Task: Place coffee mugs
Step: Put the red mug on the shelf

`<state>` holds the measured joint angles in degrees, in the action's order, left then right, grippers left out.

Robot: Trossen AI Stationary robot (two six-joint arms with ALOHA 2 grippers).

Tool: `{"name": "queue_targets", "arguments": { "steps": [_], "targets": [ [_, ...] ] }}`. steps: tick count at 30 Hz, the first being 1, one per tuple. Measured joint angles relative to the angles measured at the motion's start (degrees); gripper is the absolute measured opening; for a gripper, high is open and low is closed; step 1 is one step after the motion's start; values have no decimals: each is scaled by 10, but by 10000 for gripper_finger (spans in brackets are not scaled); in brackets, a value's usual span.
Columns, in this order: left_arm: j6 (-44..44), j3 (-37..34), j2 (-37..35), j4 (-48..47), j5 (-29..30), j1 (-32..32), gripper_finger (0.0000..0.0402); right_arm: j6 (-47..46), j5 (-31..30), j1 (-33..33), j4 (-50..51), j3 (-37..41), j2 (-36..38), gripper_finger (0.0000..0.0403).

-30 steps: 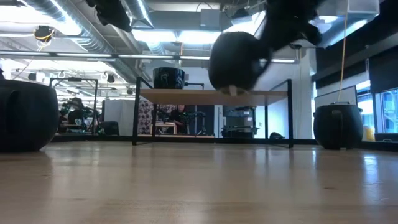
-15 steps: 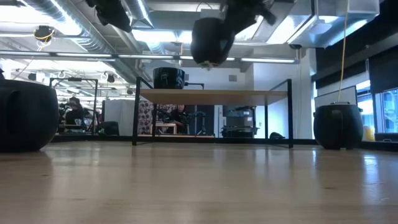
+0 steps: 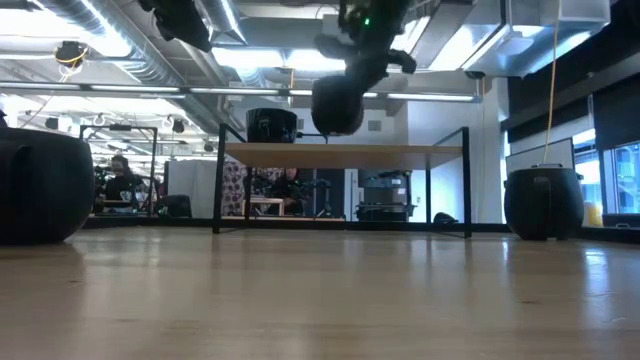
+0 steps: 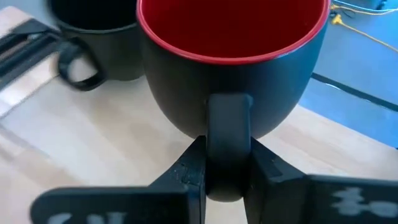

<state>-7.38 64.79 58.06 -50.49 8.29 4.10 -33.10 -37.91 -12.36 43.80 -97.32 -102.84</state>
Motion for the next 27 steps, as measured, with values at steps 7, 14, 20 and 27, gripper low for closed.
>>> {"name": "queue_targets", "arguments": {
  "steps": [7,14,20,27],
  "targets": [
    [0,0,0,0,0,0,144,0,15,-29,-50,0,-34,45],
    [-1,0,0,1,0,0,144,5,35,-28,-64,0,-55,45],
    [-1,0,0,1,0,0,144,2,28,-35,-78,0,-58,45],
    [-1,0,0,0,0,0,144,-5,37,-47,-83,0,-58,45]
  ]
}}
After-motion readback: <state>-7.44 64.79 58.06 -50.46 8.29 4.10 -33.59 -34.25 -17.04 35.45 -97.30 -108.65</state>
